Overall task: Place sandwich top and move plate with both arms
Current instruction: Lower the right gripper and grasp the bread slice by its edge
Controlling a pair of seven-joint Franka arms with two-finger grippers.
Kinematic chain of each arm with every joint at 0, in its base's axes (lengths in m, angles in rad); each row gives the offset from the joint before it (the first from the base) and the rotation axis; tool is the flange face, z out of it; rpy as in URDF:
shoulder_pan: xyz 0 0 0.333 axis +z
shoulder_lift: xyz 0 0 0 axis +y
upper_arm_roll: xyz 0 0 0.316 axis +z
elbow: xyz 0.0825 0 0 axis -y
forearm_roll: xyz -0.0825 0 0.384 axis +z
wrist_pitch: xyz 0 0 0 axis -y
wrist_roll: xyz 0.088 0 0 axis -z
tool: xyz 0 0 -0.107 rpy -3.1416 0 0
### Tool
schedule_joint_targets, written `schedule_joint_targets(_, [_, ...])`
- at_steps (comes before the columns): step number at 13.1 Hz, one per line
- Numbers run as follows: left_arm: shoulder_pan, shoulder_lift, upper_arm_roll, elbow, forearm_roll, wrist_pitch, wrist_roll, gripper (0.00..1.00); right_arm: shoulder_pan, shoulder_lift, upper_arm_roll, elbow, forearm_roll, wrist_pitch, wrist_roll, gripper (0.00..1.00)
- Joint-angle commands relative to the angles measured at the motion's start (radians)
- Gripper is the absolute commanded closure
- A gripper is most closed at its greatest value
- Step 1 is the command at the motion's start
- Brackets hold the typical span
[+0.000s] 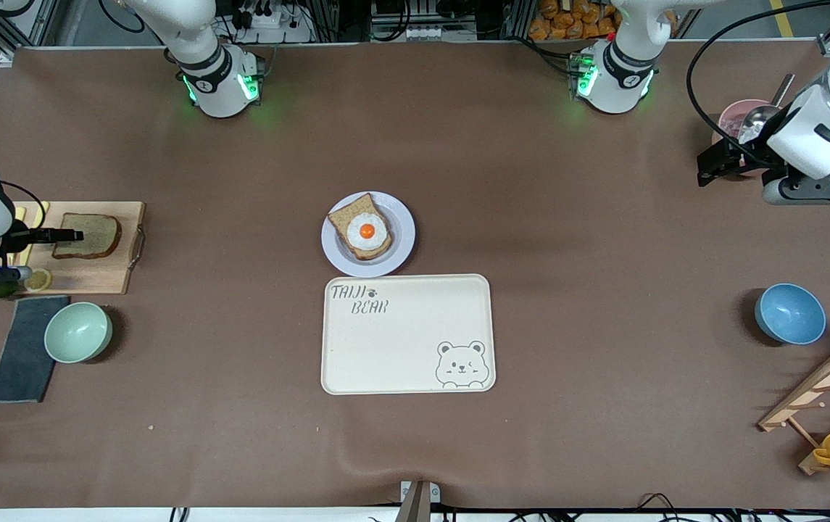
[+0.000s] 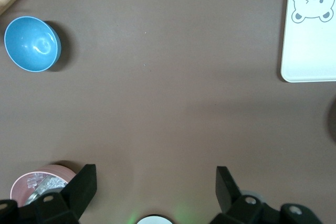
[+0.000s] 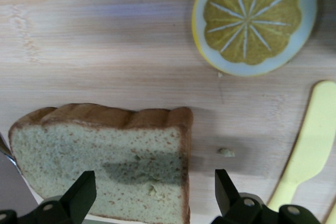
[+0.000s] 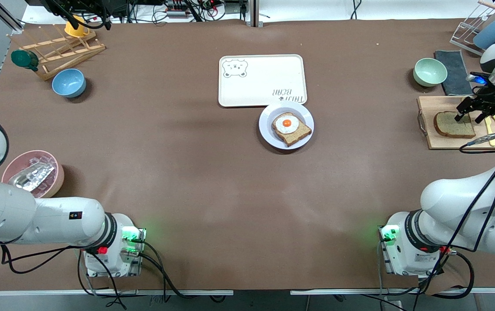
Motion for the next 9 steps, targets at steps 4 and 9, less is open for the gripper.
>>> schedule_joint_targets(4, [0.006, -0.009, -0.002, -0.009, -0.019, -0.008, 0.002, 0.0, -0.04, -0.024, 0.02, -0.014, -0.01, 0.005, 0.009, 0.0])
schedule_joint_targets(9, [0.006, -0.008, -0.002, -0.012, -0.017, -0.008, 0.002, 0.0, -0.041, -0.02, 0.02, -0.014, -0.008, 0.002, 0.014, 0.04])
